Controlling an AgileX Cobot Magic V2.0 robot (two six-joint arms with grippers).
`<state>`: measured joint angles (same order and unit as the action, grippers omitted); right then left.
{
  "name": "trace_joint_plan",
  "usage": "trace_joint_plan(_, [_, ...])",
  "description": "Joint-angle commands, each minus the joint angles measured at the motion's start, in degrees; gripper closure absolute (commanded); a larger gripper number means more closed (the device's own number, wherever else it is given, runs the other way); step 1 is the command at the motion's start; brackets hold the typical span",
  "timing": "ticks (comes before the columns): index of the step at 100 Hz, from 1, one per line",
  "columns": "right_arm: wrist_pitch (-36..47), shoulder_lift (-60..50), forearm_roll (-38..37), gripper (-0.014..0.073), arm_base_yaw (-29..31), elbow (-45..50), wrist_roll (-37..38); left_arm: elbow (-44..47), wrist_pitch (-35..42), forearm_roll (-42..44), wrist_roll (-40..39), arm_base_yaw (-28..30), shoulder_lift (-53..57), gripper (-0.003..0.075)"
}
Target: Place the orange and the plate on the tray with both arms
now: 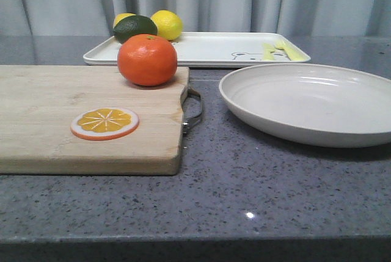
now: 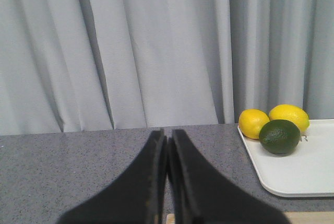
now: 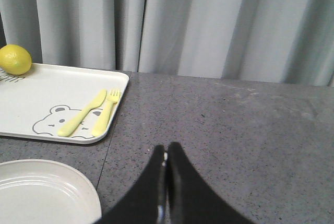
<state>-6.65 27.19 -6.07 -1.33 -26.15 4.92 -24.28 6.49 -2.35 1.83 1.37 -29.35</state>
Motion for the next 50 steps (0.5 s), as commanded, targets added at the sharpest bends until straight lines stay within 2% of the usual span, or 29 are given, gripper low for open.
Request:
trace_joint_plan(1, [5.8, 0.5, -0.2, 0.0659, 0.2, -2.1, -0.4, -2.1, 5.6, -0.1, 0.0, 0.0, -0.7, 0.0741])
trace_joint_plan(50, [6.1, 0.5, -0.2, 0.0659, 0.2, -2.1, -0.4, -2.1, 5.7, -0.1, 0.0, 0.0, -1.3, 0.0736])
